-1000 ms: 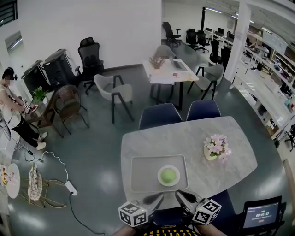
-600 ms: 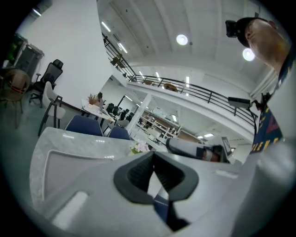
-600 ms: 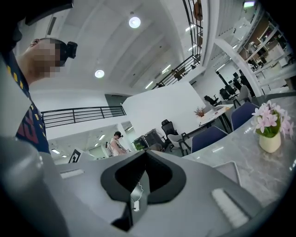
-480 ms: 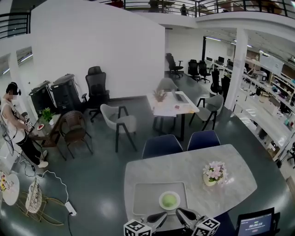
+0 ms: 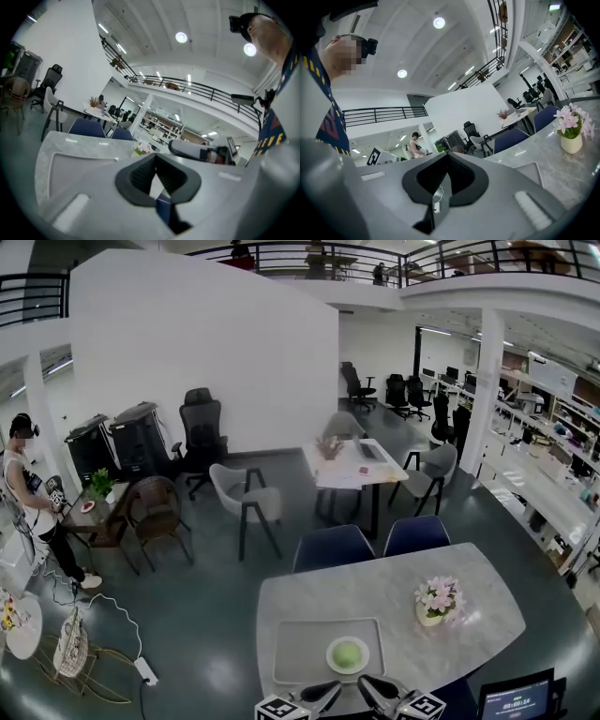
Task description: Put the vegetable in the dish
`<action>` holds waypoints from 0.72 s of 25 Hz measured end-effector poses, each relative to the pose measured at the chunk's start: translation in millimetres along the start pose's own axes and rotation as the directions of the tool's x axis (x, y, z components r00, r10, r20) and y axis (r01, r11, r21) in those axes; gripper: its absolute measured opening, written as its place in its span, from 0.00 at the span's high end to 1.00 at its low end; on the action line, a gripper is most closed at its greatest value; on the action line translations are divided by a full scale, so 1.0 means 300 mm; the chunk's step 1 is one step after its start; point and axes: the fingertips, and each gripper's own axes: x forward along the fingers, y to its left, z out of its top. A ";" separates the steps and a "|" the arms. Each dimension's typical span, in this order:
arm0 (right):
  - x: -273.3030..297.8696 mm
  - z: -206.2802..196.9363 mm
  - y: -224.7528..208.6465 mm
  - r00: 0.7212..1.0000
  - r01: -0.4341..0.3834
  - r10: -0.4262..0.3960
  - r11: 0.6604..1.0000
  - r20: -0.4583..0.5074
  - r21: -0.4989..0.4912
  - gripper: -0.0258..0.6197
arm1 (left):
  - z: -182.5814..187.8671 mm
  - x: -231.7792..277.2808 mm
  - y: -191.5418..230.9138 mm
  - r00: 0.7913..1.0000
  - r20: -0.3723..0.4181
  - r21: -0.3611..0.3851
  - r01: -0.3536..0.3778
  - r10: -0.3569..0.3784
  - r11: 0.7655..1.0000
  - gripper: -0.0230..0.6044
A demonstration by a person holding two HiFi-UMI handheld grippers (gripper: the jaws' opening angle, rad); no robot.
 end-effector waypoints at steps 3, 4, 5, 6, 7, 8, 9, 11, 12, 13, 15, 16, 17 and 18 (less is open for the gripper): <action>0.006 -0.006 -0.002 1.000 -0.004 0.004 1.000 -0.005 -0.001 0.95 | -0.001 -0.001 0.004 1.000 0.000 -0.002 -0.003 0.003 1.000 0.96; 0.008 -0.011 -0.001 1.000 -0.005 0.005 1.000 -0.008 -0.001 0.95 | -0.003 -0.003 0.005 1.000 0.000 -0.005 -0.004 0.004 1.000 0.96; 0.009 -0.018 -0.001 1.000 -0.006 0.006 1.000 -0.011 -0.001 0.95 | -0.007 -0.005 0.007 1.000 -0.001 -0.007 -0.005 0.005 1.000 0.96; 0.009 -0.024 0.000 1.000 -0.006 0.006 1.000 -0.015 0.000 0.95 | -0.012 -0.006 0.008 1.000 -0.001 -0.009 -0.007 0.007 1.000 0.96; 0.009 -0.029 0.000 1.000 -0.006 0.006 1.000 -0.018 0.002 0.95 | -0.015 -0.008 0.009 1.000 -0.001 -0.011 -0.010 0.010 1.000 0.96; 0.010 -0.032 0.002 1.000 -0.006 0.006 1.000 -0.022 0.004 0.95 | -0.016 -0.010 0.012 1.000 0.000 -0.015 -0.012 0.012 1.000 0.96; 0.012 -0.035 0.003 1.000 -0.004 0.005 1.000 -0.026 0.006 0.95 | -0.017 -0.013 0.014 1.000 0.001 -0.019 -0.014 0.014 1.000 0.96; 0.015 -0.040 0.004 0.999 -0.001 0.002 1.000 -0.035 0.005 0.95 | -0.018 -0.015 0.019 1.000 0.000 -0.030 -0.016 0.016 0.999 0.96; 0.016 -0.042 0.003 0.999 0.000 0.001 1.000 -0.039 0.006 0.95 | -0.019 -0.014 0.020 1.000 0.000 -0.035 -0.017 0.017 0.999 0.96; 0.016 -0.045 0.001 0.999 0.000 0.000 1.000 -0.043 0.007 0.95 | -0.020 -0.012 0.021 1.000 -0.001 -0.039 -0.017 0.017 0.999 0.96; 0.018 -0.054 -0.009 0.999 0.000 0.001 1.000 -0.046 0.009 0.95 | -0.026 -0.005 0.026 1.000 -0.003 -0.044 -0.018 0.018 0.999 0.96; 0.018 -0.058 -0.015 0.999 0.001 0.000 1.000 -0.046 0.011 0.95 | -0.030 -0.001 0.030 1.000 -0.005 -0.045 -0.018 0.017 0.999 0.96; 0.019 -0.061 -0.019 0.999 0.002 -0.002 1.000 -0.047 0.013 0.95 | -0.034 0.001 0.034 1.000 -0.006 -0.046 -0.018 0.017 0.999 0.96; 0.022 -0.062 -0.020 0.999 0.004 -0.003 1.000 -0.048 0.015 0.95 | -0.035 0.000 0.038 1.000 -0.007 -0.047 -0.018 0.017 0.999 0.96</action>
